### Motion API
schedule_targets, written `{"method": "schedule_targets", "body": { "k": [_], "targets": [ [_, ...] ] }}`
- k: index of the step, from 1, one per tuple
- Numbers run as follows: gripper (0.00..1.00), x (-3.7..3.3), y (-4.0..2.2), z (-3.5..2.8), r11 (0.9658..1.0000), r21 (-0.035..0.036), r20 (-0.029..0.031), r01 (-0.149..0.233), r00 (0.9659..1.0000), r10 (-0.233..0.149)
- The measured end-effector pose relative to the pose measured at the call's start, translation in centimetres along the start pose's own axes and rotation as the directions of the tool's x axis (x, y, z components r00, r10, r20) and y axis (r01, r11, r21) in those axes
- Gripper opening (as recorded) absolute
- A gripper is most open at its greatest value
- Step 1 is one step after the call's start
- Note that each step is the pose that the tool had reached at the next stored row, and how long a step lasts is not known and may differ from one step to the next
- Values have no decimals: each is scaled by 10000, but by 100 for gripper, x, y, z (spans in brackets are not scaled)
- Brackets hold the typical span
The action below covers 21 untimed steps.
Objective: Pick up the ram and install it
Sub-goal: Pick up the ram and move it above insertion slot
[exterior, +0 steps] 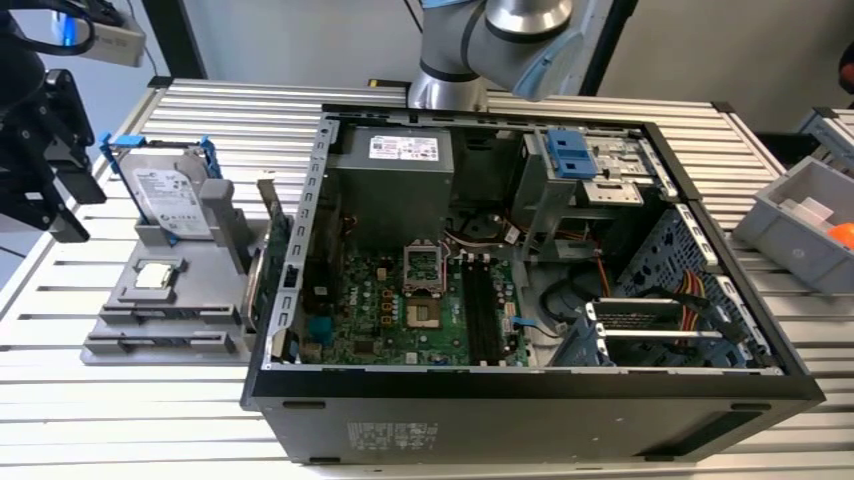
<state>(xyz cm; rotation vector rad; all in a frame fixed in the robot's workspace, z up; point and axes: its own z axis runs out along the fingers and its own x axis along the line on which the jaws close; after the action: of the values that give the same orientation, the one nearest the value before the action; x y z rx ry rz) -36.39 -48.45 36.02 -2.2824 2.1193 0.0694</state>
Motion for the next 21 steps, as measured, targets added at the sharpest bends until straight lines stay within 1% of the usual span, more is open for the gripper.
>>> {"method": "schedule_targets", "body": {
  "k": [10,21],
  "targets": [
    [100,2,0,41,10000,-2,-25,0,10000,0],
    [100,3,-1,61,10000,5,-24,0,10000,0]
  ]
}}
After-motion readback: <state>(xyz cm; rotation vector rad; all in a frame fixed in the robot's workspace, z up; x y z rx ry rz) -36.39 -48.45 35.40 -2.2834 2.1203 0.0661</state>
